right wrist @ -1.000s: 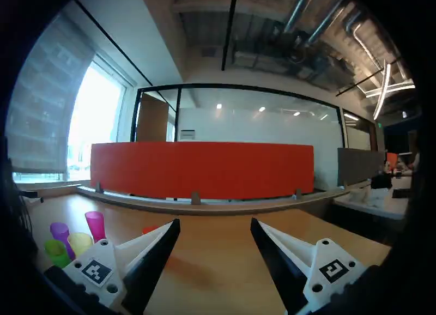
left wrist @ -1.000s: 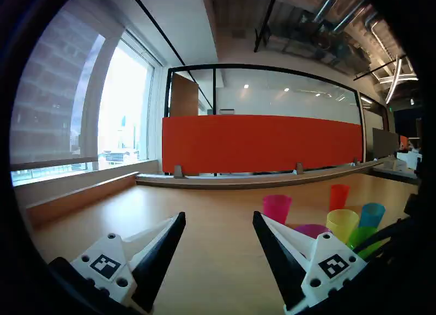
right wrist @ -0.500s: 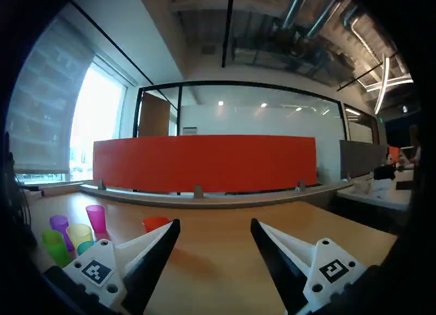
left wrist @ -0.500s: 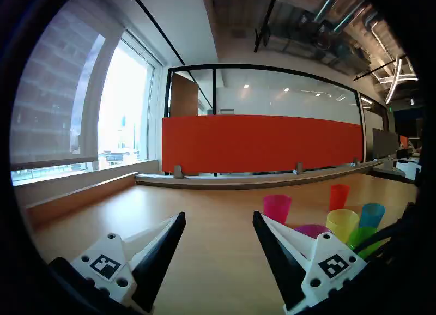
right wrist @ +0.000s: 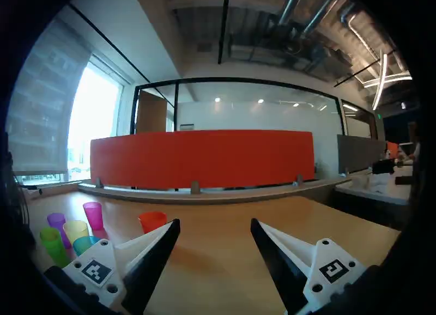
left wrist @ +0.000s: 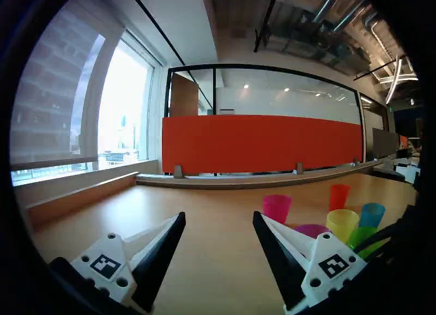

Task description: Pour water

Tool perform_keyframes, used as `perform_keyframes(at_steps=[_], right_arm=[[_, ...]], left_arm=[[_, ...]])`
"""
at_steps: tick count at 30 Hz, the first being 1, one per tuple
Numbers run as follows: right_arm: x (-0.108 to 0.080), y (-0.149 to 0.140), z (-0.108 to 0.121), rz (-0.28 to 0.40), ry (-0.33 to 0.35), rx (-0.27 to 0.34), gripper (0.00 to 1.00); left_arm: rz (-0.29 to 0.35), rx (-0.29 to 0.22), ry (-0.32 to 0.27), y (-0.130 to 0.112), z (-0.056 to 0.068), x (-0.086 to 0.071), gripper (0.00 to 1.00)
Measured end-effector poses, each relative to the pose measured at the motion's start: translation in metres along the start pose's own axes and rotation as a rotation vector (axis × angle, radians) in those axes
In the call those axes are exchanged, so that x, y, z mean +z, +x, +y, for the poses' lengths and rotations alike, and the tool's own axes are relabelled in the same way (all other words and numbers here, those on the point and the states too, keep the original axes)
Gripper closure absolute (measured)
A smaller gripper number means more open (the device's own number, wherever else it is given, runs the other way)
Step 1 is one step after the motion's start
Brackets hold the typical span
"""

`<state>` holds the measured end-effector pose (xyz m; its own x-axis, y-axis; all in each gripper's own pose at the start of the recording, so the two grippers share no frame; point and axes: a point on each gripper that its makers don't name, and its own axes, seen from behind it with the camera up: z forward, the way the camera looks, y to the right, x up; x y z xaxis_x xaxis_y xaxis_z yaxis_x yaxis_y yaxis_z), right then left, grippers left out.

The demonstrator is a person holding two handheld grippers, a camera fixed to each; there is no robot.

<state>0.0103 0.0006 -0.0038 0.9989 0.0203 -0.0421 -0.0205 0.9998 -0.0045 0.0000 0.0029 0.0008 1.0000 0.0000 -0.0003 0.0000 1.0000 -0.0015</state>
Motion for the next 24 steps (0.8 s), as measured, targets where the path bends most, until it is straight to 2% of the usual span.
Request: perform_keyframes(at_steps=[24], right_arm=[[0.002, -0.010, -0.001, -0.041, 0.000, -0.021, 0.00]], left_arm=[[0.000, 0.000, 0.000, 0.000, 0.000, 0.000, 0.09]])
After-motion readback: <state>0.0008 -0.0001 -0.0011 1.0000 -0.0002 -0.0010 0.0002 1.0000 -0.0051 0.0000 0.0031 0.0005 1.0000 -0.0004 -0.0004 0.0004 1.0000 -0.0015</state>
